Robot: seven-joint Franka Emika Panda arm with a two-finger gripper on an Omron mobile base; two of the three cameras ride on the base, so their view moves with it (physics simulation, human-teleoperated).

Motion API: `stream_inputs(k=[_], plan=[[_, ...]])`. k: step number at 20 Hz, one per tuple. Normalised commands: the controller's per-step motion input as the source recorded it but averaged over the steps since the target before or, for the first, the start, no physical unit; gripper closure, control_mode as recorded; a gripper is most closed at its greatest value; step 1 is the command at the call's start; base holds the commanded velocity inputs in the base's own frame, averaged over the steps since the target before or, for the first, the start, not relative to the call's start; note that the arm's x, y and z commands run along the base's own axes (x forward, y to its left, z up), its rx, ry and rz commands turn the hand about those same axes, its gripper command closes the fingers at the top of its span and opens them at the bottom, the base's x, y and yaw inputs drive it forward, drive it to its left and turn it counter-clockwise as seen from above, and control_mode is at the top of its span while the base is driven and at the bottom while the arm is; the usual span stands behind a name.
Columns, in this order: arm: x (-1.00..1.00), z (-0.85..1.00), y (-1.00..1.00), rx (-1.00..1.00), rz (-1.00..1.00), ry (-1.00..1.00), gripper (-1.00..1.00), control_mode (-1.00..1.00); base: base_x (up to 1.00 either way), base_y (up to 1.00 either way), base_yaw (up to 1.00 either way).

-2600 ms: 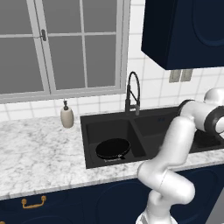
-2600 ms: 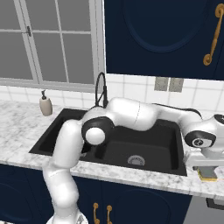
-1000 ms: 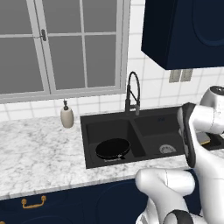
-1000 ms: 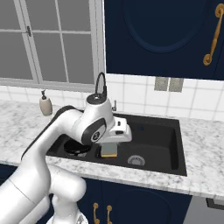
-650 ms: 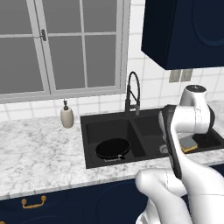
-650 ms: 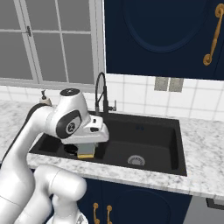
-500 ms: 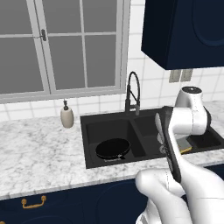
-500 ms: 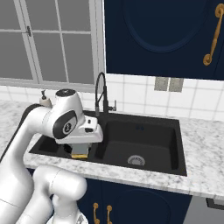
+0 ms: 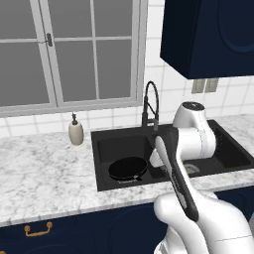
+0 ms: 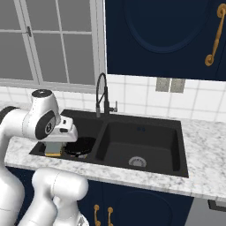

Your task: Pick the pan and sponge and place them into the sink. Then turn on the water.

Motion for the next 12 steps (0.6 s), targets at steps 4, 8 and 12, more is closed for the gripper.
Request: stream_inputs(k=[4, 8, 12], plan=[[0.33, -0.05, 0.81, 0.04, 0.0, -0.01, 1.0, -1.0, 0.0, 0.0, 0.0], [0.96, -0.13, 0.58, 0.0, -0.02, 0.0, 1.0, -1.0, 0.0, 0.0, 0.0], [1.0, -0.13, 0.4, 0.0, -0.07, 0.0, 1.0, -1.0, 0.0, 0.0, 0.0]])
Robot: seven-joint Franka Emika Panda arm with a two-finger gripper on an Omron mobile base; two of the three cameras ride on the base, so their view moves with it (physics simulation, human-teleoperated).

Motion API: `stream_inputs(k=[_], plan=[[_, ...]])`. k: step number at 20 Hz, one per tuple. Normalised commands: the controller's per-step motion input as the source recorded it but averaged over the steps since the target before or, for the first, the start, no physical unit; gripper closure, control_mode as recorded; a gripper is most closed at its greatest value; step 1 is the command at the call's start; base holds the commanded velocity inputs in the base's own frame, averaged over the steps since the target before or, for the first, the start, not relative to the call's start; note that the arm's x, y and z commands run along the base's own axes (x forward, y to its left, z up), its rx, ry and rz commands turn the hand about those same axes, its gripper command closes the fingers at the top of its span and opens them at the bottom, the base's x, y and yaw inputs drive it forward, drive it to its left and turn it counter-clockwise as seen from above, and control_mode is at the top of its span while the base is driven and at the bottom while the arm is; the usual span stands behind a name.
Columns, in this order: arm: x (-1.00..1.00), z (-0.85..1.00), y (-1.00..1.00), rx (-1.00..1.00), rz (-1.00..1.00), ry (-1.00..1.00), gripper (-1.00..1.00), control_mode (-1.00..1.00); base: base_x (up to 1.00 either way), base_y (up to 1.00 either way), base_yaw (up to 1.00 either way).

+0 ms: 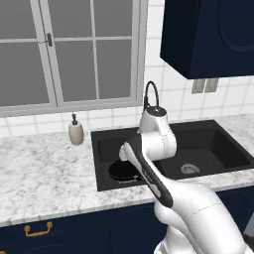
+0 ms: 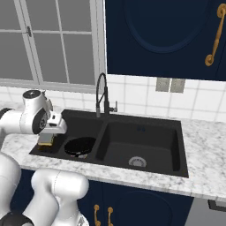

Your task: Pick the pan and sponge and place them into the sink. Then turn on the water.

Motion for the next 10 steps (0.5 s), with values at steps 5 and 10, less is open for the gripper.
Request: stream_inputs(k=[5, 10], plan=[[0.77, -0.16, 0.03, 0.0, -0.1, 0.03, 1.0, -1.0, 0.0, 0.0, 0.0], [0.74, -0.34, -0.03, 0.0, -0.12, 0.11, 1.0, -1.0, 0.0, 0.0, 0.0]])
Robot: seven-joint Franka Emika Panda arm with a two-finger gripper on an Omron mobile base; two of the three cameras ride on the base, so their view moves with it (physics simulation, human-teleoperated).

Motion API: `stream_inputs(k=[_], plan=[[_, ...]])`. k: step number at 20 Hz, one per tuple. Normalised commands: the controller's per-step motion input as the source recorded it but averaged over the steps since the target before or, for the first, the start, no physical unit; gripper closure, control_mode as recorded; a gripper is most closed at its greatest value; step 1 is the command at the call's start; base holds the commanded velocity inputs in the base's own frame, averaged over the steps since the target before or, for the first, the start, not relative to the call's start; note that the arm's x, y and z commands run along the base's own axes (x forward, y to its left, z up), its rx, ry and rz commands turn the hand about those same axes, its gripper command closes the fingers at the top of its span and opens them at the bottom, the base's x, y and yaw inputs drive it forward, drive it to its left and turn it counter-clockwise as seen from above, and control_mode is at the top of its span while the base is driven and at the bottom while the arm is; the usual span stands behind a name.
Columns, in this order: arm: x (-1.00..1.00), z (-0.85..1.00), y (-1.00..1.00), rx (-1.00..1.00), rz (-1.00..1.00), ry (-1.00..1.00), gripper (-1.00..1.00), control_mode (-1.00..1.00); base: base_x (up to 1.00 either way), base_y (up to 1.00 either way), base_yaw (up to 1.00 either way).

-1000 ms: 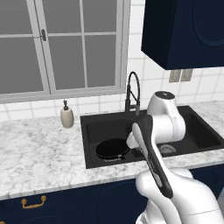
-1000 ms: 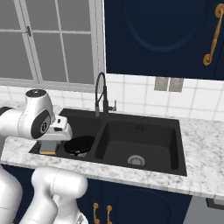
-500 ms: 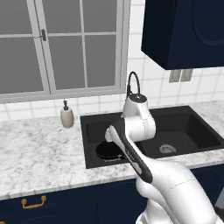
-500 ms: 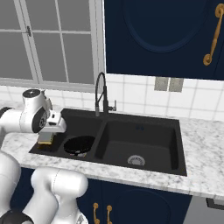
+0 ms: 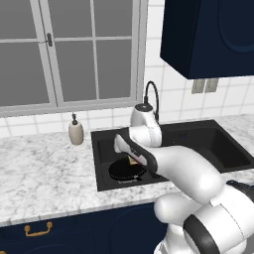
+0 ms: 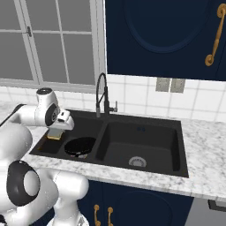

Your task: Pick the pan and sponge and place them into the sink. Then turn on the water.

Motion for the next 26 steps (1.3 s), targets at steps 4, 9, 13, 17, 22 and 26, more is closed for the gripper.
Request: stream_inputs(k=[4, 9, 13, 17, 22, 26], plan=[[0.4, -0.53, -0.03, 0.0, -0.11, 0.02, 1.0, -1.0, 0.0, 0.0, 0.0], [0.14, -0.51, 0.0, 0.0, -0.06, 0.0, 1.0, -1.0, 0.0, 0.0, 0.0], [0.6, -0.5, 0.0, 0.0, -0.03, 0.0, 1.0, -1.0, 0.0, 0.0, 0.0], [0.7, -0.53, 0.0, 0.0, 0.0, 0.0, 1.0, -1.0, 0.0, 0.0, 0.0], [0.7, -0.47, 0.0, 0.0, 0.0, 0.0, 1.0, -1.0, 0.0, 0.0, 0.0], [0.32, -0.28, 0.0, 0.0, 0.0, 0.01, 1.0, -1.0, 0.0, 0.0, 0.0]])
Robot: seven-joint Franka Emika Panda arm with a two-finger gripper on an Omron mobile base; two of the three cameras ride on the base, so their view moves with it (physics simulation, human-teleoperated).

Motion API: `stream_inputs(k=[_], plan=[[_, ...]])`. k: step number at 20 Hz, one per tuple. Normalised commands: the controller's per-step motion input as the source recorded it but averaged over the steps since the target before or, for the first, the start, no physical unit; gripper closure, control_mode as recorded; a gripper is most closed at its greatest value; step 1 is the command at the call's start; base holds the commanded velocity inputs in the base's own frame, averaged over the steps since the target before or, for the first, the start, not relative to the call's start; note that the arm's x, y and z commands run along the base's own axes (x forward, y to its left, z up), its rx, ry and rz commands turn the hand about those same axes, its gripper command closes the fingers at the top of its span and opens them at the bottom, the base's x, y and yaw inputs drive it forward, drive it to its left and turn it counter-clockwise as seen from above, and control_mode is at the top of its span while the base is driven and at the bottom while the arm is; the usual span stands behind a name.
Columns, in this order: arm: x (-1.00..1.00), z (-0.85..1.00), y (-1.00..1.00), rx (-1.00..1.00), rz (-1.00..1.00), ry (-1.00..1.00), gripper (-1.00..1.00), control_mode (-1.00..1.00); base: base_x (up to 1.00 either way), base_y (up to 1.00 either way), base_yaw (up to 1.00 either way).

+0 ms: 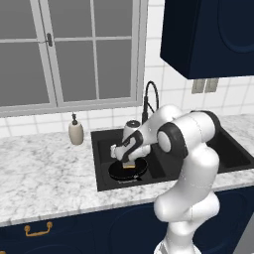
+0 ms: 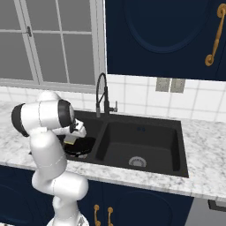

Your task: Pick the pan and sponge and place them into the sink. Then turn on the water.

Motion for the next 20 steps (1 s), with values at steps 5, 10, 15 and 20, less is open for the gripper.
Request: stream_inputs(k=[5, 10, 15, 20], plan=[[0.27, -0.43, 0.0, 0.0, 0.0, 0.02, 1.0, -1.0, 0.0, 0.0, 0.0], [0.15, -0.38, 0.0, 0.0, 0.0, 0.04, 1.0, -1.0, 0.0, 0.0, 0.0], [0.11, -0.17, 0.0, 0.0, 0.0, 0.02, 1.0, -1.0, 0.0, 0.0, 0.0], [0.39, -0.01, 0.0, 0.0, 0.0, 0.01, 1.0, -1.0, 0.0, 0.0, 0.0]])
